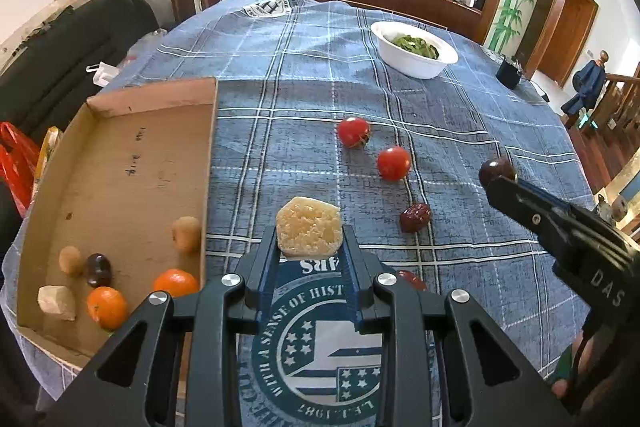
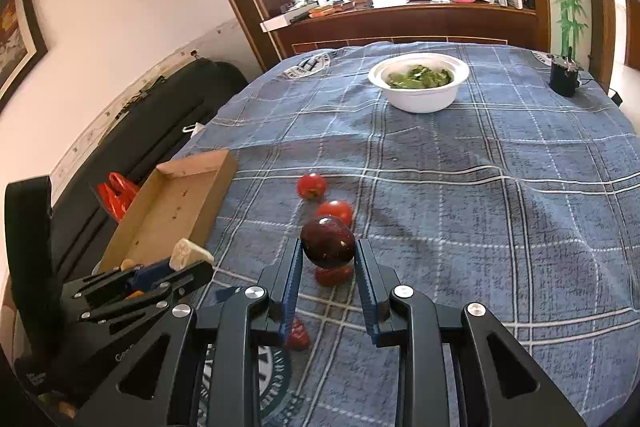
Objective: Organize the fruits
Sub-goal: 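Carry the cream cube in the left tool and plum in the right tool over the tray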
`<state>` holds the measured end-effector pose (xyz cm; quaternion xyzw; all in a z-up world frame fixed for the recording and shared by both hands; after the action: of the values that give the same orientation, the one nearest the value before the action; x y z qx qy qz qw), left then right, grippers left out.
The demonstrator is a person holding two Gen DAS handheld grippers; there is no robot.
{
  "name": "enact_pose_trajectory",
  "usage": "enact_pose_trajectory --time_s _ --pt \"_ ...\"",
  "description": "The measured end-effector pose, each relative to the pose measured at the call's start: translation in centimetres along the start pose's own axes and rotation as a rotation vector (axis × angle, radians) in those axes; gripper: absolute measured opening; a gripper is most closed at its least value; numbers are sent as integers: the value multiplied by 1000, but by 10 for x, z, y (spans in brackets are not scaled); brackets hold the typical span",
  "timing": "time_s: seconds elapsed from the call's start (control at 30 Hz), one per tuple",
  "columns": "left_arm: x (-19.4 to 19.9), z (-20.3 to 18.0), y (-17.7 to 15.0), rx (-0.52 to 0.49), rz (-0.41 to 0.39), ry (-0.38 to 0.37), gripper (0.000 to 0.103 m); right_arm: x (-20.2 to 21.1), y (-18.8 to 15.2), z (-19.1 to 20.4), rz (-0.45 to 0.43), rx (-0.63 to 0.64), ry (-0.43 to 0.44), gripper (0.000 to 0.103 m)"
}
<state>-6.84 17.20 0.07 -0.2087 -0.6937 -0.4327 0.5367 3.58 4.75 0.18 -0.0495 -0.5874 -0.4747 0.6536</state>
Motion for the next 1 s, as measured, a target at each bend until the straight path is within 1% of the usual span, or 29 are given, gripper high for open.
enact_pose_trajectory --time_s 0.23,0.67,1.0 --pt "5 6 -2 11 -6 3 27 1 -5 14 6 23 5 27" --pt "6 22 -2 42 -16 13 27 -3 -5 21 14 35 2 27" --pt "7 49 -3 87 -18 48 27 -12 -3 39 30 75 19 27"
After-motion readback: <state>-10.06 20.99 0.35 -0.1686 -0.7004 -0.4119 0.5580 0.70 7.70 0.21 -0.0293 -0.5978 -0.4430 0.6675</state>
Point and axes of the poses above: each gripper's, at about its wrist camera, not at the fingertips, and x roughly against the way its jaws point, z to its left, y to its top, the point moved 2 cm from there along -x, roughly the way its jaws point, and after that the axes turned 14 degrees about z, right-handed, at the moved point
